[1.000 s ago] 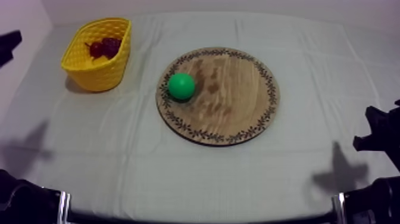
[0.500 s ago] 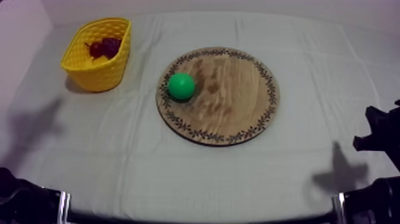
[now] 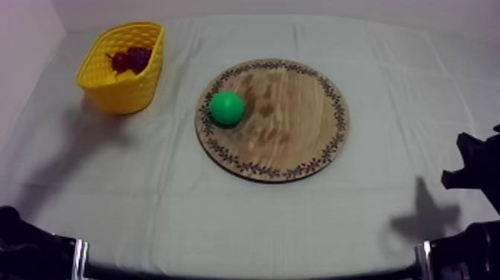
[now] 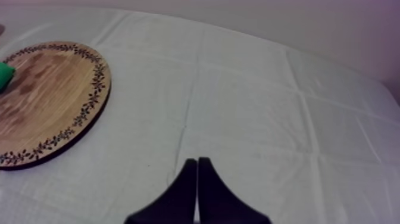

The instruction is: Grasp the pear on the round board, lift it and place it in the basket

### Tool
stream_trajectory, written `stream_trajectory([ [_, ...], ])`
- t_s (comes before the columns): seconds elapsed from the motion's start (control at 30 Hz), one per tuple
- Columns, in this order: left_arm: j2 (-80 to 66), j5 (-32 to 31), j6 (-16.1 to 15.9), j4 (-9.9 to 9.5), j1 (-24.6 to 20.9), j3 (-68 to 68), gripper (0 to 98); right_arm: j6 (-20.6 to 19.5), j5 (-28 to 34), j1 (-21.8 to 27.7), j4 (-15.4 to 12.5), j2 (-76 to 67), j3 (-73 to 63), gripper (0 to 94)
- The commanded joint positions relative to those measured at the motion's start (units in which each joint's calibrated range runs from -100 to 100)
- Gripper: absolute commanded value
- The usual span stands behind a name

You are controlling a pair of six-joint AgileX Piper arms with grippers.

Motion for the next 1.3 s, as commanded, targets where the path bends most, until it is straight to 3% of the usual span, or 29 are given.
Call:
stream_trajectory([
  [0.0, 2.63, 0.42, 1.23, -0.28, 1.04, 0.21, 0.0, 0.02, 0.01, 0.01, 0.02, -0.05, 0.05, 0.5],
  [0.5, 17.46, 3.31, 3.68, -0.66, 4.83, 0.02, 0.0, 0.02, 0.01, 0.01, 0.02, -0.05, 0.05, 0.5],
  [0.83, 23.75, 4.73, 3.62, -0.81, 4.8, -2.43, 0.9, -0.01, 0.01, 0.01, 0.02, -0.05, 0.05, 0.5],
  [0.93, 24.49, 4.65, 4.39, -1.16, 4.61, -2.92, 12.5, 0.0, 0.01, 0.01, 0.02, -0.05, 0.05, 0.5],
  [1.13, 25.12, 4.25, 6.05, -1.61, 4.09, -2.51, 52.1, 0.02, 0.01, 0.01, 0.02, -0.05, 0.05, 0.5],
  [1.27, 25.49, 7.56, 6.0, -0.76, 4.0, -3.88, 72.2, 0.02, 0.01, 0.01, 0.02, -0.05, 0.05, 0.5],
])
